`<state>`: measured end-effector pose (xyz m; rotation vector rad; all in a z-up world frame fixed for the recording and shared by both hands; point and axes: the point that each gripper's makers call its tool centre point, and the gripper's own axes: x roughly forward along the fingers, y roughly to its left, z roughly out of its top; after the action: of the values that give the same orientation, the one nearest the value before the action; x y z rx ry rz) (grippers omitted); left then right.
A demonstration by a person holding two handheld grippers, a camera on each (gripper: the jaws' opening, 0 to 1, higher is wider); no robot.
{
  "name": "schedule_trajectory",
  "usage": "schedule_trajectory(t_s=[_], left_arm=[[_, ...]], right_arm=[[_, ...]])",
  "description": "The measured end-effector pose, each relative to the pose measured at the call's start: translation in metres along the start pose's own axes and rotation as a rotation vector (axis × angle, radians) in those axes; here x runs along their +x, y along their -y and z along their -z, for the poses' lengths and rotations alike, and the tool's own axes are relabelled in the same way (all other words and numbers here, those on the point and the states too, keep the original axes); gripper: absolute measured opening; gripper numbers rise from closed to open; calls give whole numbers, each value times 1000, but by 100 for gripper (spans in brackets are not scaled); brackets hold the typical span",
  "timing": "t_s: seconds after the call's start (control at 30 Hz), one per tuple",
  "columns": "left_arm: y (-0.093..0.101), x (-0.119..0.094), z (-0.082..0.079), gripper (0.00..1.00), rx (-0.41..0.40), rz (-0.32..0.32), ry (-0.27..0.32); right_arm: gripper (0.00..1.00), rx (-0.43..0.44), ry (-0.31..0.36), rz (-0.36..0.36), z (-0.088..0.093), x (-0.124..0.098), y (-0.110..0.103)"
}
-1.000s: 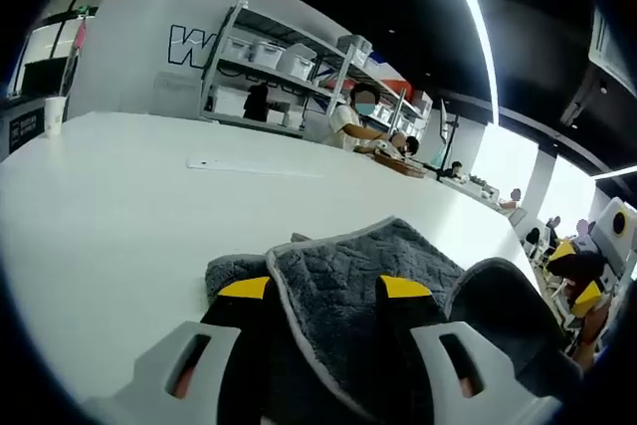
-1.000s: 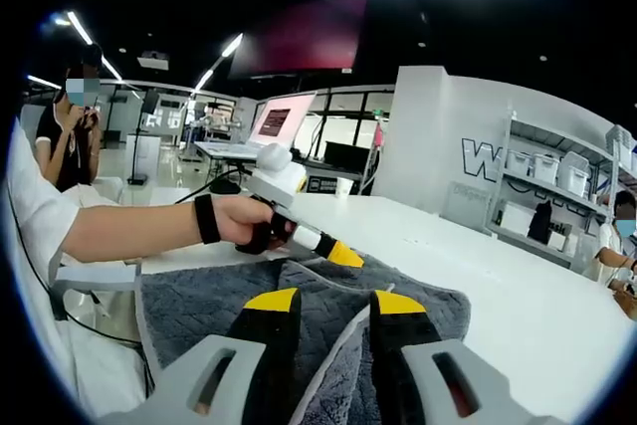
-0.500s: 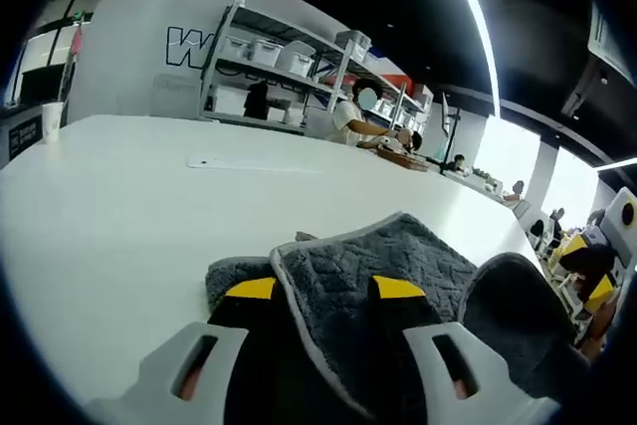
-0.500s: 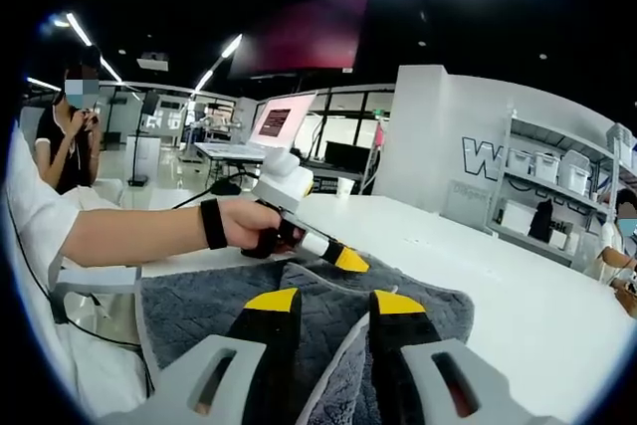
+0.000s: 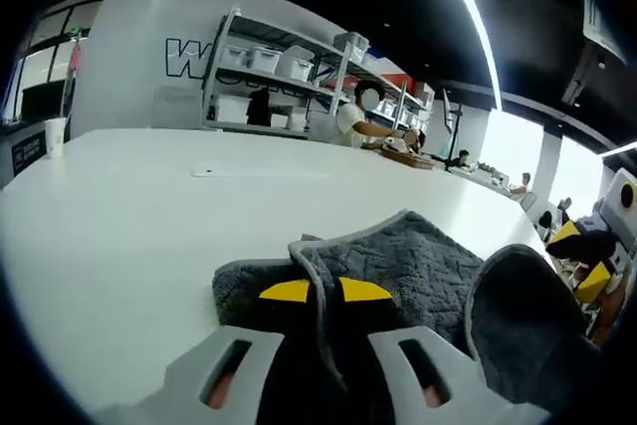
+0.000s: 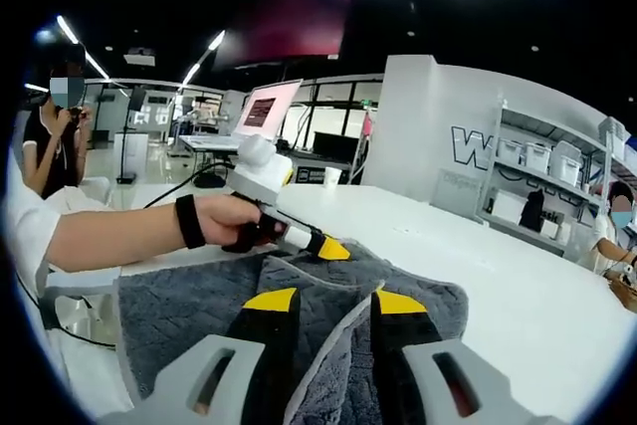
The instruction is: Open the folded towel by lifting each exposed corner and separating the folded layers until the towel lies flat within the target outline without major curled edges
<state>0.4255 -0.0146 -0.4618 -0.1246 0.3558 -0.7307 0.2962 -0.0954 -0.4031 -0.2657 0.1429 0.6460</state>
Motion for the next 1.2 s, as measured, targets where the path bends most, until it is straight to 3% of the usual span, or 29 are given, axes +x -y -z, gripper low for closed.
schedule_trajectory(t_s=[0.7, 0.93, 1.2], left_arm=[[2, -1, -4, 2, -4, 26, 41], [-12, 9, -17, 2, -8, 41, 58], [-15, 12, -20, 2, -12, 45, 60]], right_arm=[[27, 52, -1, 50, 3, 10, 10], [24, 56, -49, 56, 14, 22, 13], [21, 67, -52, 55, 16, 27, 14]])
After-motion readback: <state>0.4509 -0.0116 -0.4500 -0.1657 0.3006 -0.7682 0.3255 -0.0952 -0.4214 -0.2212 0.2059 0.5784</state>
